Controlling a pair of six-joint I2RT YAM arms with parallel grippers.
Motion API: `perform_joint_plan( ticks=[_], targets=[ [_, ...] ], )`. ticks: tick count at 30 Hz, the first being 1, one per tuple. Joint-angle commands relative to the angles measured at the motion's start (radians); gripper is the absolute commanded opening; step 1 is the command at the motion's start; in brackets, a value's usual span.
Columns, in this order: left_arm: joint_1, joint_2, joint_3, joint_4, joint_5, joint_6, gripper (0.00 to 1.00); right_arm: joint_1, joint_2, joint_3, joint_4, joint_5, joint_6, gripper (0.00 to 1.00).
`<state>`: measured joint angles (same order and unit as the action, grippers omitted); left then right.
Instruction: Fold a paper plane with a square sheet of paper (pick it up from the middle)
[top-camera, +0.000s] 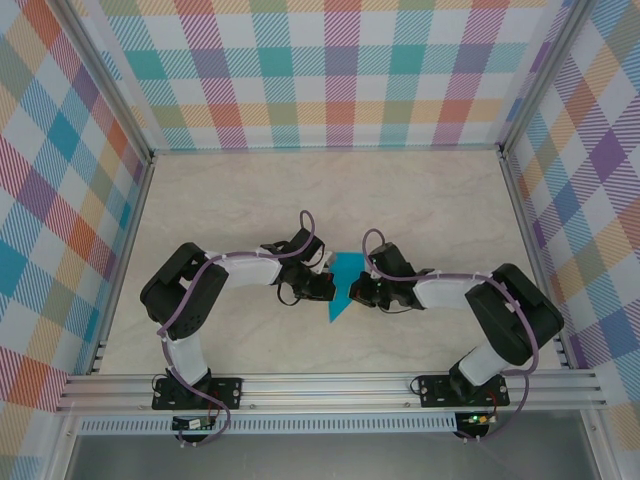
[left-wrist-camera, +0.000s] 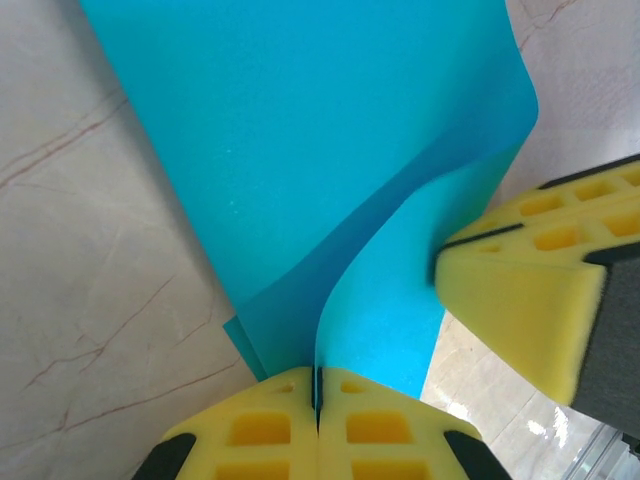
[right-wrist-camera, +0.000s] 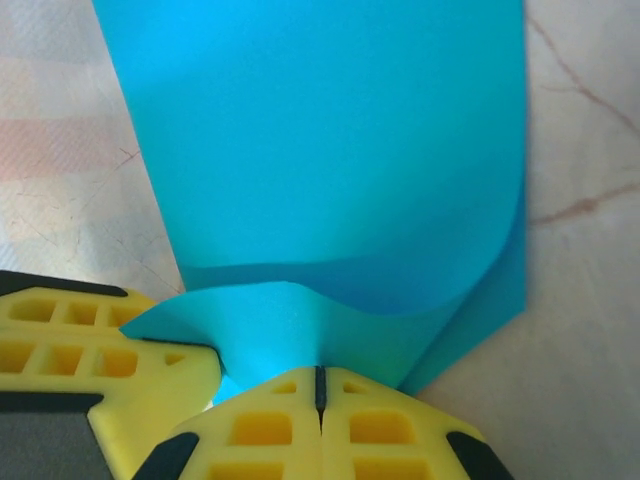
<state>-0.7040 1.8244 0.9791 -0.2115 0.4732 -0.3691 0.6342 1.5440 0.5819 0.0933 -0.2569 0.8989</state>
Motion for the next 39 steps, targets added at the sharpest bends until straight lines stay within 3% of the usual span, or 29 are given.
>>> perform_joint_plan(
  ticks=[1, 8, 18, 27, 39],
  targets=[
    [0.004, 0.032, -0.002, -0.057, -0.028, 0.025, 0.04, -0.015, -0.087, 0.043, -0.095, 0.029, -0.034, 0.02],
    [0.004, 0.035, 0.003, -0.057, -0.027, 0.026, 0.04, -0.067, -0.052, 0.087, -0.055, -0.051, -0.042, 0.02],
    [0.004, 0.03, 0.004, -0.058, -0.031, 0.03, 0.04, -0.085, 0.084, 0.073, -0.108, 0.028, -0.067, 0.01],
    [0.004, 0.027, 0.003, -0.094, -0.033, 0.032, 0.04, -0.091, -0.015, 0.169, -0.248, 0.056, -0.128, 0.03],
    [0.004, 0.026, 0.01, -0.104, -0.036, 0.036, 0.04, -0.105, 0.074, 0.138, -0.189, 0.048, -0.108, 0.02]
  ],
)
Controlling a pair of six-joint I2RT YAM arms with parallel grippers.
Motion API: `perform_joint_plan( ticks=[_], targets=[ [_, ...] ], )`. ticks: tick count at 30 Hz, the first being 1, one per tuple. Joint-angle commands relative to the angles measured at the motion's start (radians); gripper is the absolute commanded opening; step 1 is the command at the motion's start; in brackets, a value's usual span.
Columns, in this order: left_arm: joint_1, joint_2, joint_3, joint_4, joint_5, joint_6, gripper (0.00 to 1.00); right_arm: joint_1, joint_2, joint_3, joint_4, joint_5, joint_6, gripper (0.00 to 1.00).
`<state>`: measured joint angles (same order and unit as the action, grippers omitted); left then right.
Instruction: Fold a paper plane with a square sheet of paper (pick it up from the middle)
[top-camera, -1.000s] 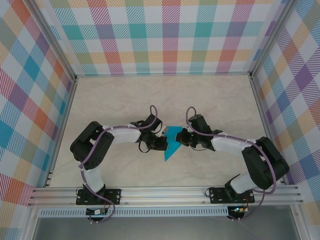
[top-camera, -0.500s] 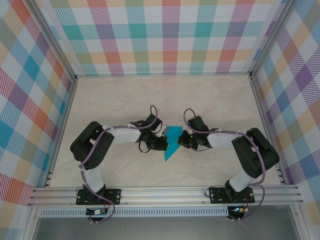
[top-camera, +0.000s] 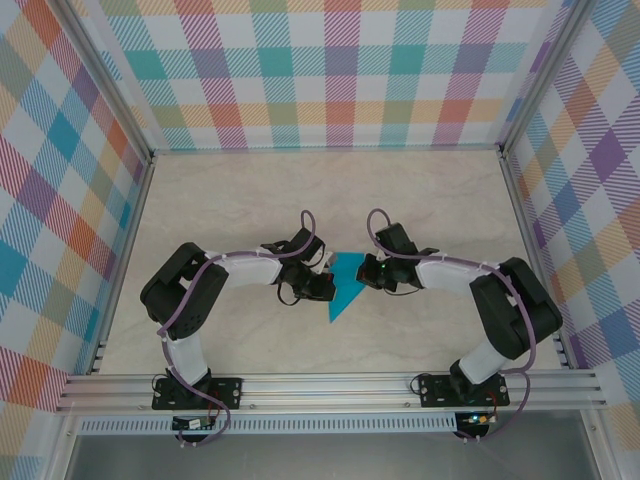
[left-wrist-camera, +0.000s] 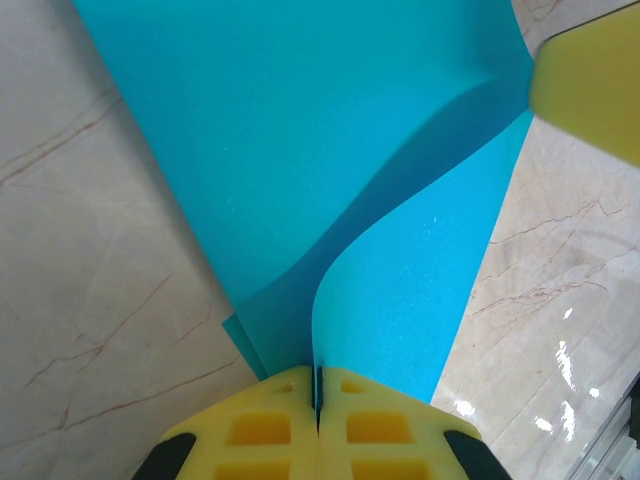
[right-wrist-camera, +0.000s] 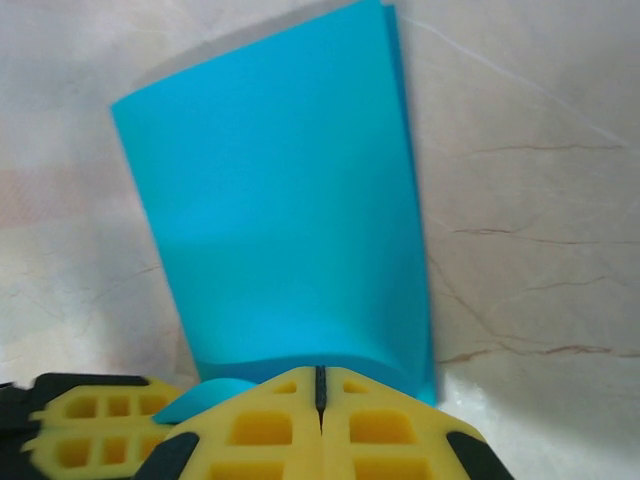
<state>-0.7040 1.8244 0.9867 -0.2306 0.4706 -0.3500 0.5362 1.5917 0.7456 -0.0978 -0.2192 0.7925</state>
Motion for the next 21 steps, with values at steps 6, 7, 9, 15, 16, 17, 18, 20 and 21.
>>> perform_joint_plan(
  ticks=[6, 7, 9, 15, 16, 17, 18, 20, 21],
  targets=[
    [0.005, 0.02, -0.004, -0.088, -0.04, 0.021, 0.04, -0.008, 0.051, -0.061, -0.035, 0.072, 0.022, 0.02],
    [0.005, 0.021, -0.006, -0.088, -0.04, 0.019, 0.04, -0.01, 0.045, -0.06, -0.04, 0.071, 0.021, 0.02],
    [0.005, 0.019, -0.005, -0.088, -0.041, 0.019, 0.04, -0.01, 0.019, -0.05, -0.046, 0.057, 0.015, 0.02],
    [0.005, 0.016, -0.003, -0.095, -0.041, 0.023, 0.05, -0.009, -0.119, -0.012, -0.045, -0.014, -0.002, 0.05],
    [0.005, 0.017, -0.003, -0.092, -0.041, 0.022, 0.05, -0.008, -0.131, -0.012, -0.023, -0.049, -0.004, 0.05],
    [0.005, 0.018, 0.0, -0.092, -0.041, 0.023, 0.05, -0.007, -0.131, -0.01, -0.005, -0.081, -0.006, 0.05],
    [0.005, 0.021, 0.003, -0.092, -0.039, 0.023, 0.05, -0.004, -0.127, -0.009, 0.015, -0.118, -0.003, 0.05],
    [0.005, 0.023, 0.005, -0.091, -0.037, 0.023, 0.05, 0.006, -0.109, -0.012, 0.05, -0.161, 0.013, 0.05],
    [0.005, 0.024, 0.006, -0.09, -0.037, 0.022, 0.05, 0.011, -0.096, -0.015, 0.068, -0.172, 0.022, 0.05]
  ],
)
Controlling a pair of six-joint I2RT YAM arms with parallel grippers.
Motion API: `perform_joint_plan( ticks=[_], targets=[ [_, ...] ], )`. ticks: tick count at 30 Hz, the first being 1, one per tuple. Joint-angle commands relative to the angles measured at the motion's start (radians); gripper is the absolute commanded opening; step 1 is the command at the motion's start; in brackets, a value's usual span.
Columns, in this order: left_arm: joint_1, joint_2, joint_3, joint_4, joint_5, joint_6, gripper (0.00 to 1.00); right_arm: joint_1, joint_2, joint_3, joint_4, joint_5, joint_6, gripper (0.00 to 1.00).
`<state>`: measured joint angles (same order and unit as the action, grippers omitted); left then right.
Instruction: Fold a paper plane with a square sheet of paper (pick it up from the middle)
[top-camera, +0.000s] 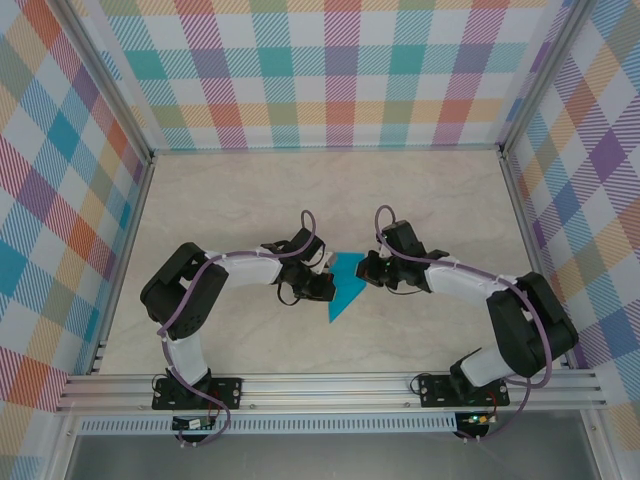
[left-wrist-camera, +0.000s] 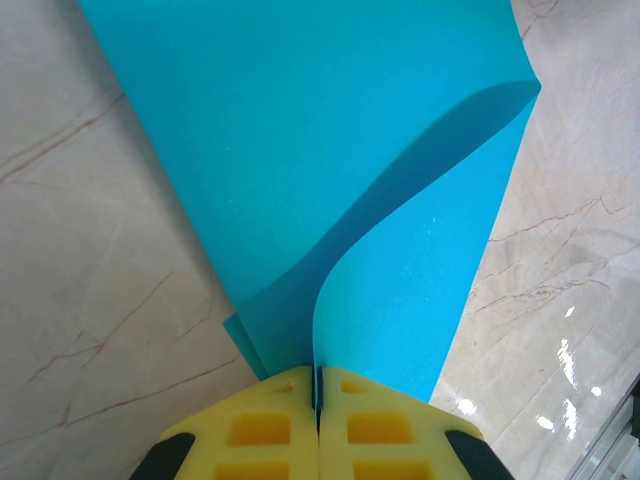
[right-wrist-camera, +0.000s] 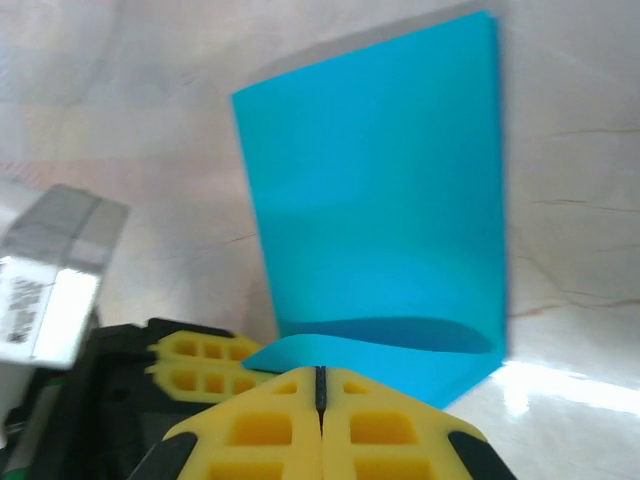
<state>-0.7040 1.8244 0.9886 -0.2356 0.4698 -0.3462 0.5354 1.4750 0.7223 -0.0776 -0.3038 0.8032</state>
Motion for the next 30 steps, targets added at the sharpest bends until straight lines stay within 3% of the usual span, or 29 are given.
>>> perform_joint_plan(
  ticks=[1, 8, 14, 21, 23, 25, 30],
  targets=[
    [0.005, 0.026, 0.007, -0.085, -0.036, 0.018, 0.05, 0.015, 0.033, 0.005, 0.061, -0.096, 0.018, 0.05],
    [0.005, 0.025, 0.018, -0.088, -0.03, 0.016, 0.06, 0.022, 0.142, 0.002, 0.088, -0.123, 0.025, 0.05],
    [0.005, 0.013, 0.025, -0.1, -0.028, 0.011, 0.11, 0.023, 0.201, -0.035, 0.056, -0.042, 0.03, 0.04],
    [0.005, -0.125, 0.013, -0.138, -0.131, -0.052, 0.38, 0.023, 0.161, -0.099, 0.064, 0.007, 0.069, 0.03],
    [0.005, -0.171, 0.001, -0.134, -0.158, -0.099, 0.41, 0.022, 0.154, -0.094, 0.056, 0.008, 0.065, 0.04],
    [0.003, -0.213, -0.024, -0.109, -0.158, -0.164, 0.4, 0.023, 0.154, -0.085, 0.048, 0.005, 0.062, 0.04],
    [-0.025, -0.28, -0.106, 0.065, -0.072, -0.318, 0.25, 0.023, 0.152, -0.085, 0.045, 0.021, 0.074, 0.04]
  ],
)
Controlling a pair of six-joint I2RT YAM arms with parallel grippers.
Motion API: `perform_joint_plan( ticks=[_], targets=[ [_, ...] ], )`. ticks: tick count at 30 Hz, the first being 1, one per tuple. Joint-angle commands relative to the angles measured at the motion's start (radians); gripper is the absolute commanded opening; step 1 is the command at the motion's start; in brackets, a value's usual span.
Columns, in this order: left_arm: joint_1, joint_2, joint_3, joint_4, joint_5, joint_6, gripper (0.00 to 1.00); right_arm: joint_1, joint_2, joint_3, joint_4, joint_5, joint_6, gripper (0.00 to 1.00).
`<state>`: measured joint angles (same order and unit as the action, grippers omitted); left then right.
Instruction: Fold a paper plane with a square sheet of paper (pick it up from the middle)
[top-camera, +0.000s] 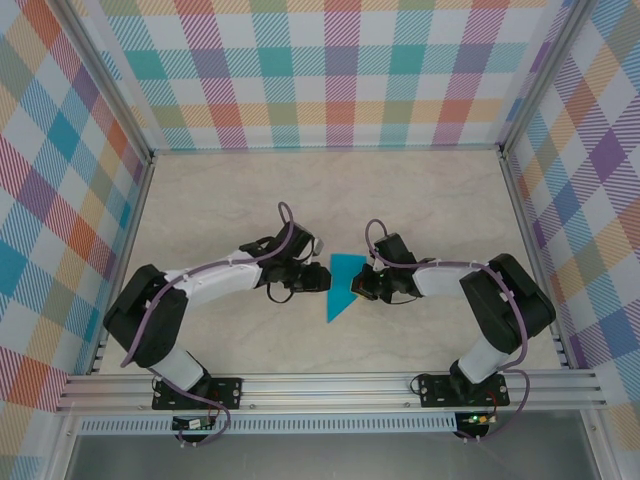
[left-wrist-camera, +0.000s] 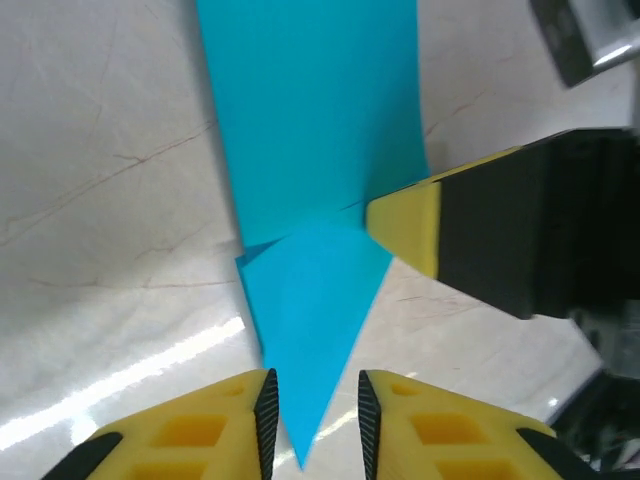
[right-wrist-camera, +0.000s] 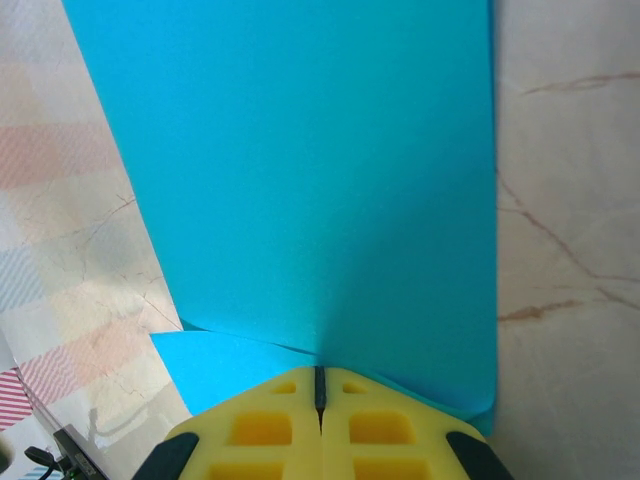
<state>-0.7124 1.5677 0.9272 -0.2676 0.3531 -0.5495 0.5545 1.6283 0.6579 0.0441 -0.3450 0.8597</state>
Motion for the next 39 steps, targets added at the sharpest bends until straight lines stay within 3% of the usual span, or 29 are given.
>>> perform_joint_plan(
  ticks=[1, 5, 22, 30, 39],
  targets=[
    [-0.023, -0.019, -0.055, 0.142, 0.082, -0.143, 0.23, 0.003, -0.003, -0.022, -0.078, 0.064, 0.02, 0.04],
    [-0.056, 0.032, -0.061, 0.234, 0.162, -0.187, 0.2, 0.004, 0.0, -0.018, -0.09, 0.068, 0.019, 0.04],
    [-0.075, 0.228, -0.119, 0.323, 0.219, -0.205, 0.2, 0.004, 0.024, -0.018, -0.108, 0.071, 0.012, 0.04],
    [-0.074, 0.175, -0.162, 0.202, 0.189, -0.139, 0.19, 0.004, 0.025, -0.018, -0.122, 0.076, 0.013, 0.04],
    [-0.076, 0.098, -0.108, 0.284, 0.189, -0.209, 0.21, 0.004, 0.022, -0.013, -0.139, 0.087, 0.013, 0.04]
  ],
)
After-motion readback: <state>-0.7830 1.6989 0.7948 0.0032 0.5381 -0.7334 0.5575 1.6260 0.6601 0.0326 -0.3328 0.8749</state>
